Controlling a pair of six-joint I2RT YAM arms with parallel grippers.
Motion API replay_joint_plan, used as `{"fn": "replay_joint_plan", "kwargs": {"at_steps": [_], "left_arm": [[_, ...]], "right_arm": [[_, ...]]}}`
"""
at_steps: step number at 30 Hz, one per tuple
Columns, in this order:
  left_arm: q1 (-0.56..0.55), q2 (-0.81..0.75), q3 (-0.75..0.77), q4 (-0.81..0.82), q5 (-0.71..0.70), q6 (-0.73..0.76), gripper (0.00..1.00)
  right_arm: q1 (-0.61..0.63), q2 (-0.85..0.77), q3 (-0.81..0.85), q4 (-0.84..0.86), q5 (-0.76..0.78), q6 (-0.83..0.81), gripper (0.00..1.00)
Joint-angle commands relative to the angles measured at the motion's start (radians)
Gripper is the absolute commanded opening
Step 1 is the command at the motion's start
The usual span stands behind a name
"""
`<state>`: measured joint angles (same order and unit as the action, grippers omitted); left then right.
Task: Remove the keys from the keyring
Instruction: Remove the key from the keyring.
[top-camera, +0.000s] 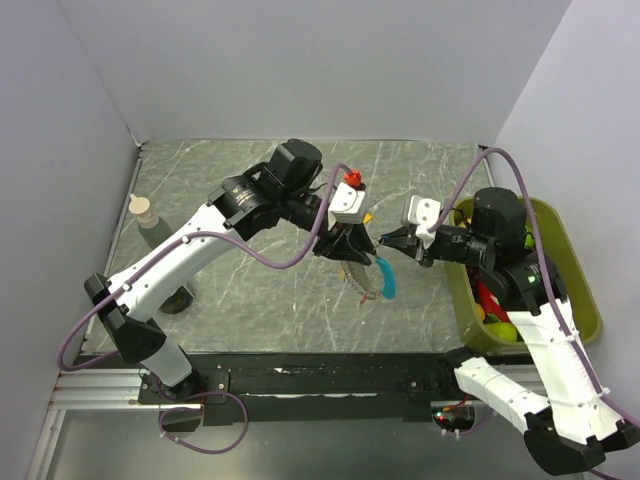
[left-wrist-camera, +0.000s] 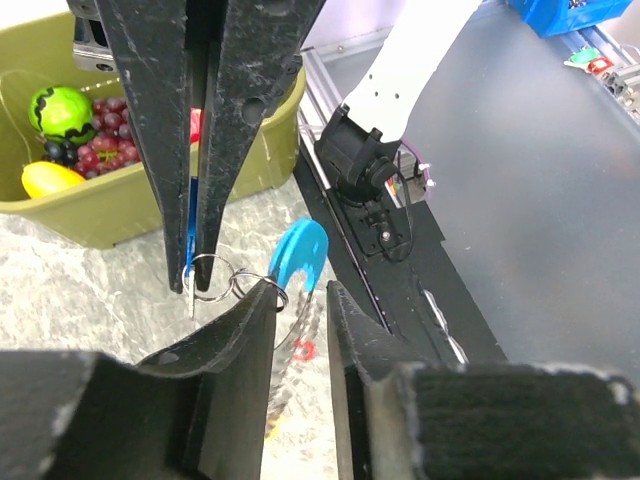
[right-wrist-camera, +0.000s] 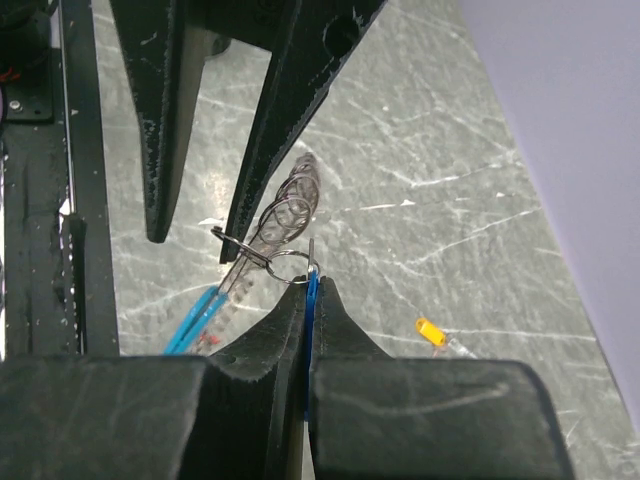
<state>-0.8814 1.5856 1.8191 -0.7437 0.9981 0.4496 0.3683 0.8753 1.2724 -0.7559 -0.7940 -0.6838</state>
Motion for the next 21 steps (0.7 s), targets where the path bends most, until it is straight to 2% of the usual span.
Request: {"fn": "replay_joint_plan", "kwargs": {"at_steps": [1,10,21], "left_arm": [[-0.019,-0.058,0.045,-0.040,0.111,-0.003,0.32],[-0.019,-0.050,0.046,-0.037,0.105,-0.009,0.33],[-0.021,-0.033,0.080,-0.002,0.008,-0.052,0.40]], "right_arm": [[-0.023,0.004,0.076,0.089,0.082,0.018,0.00],[-0.023,0.021,0.157,0.073,0.075,0.026,0.00],[-0.023,0.019,0.170,0.052,0.056,0.021,0.00]]}}
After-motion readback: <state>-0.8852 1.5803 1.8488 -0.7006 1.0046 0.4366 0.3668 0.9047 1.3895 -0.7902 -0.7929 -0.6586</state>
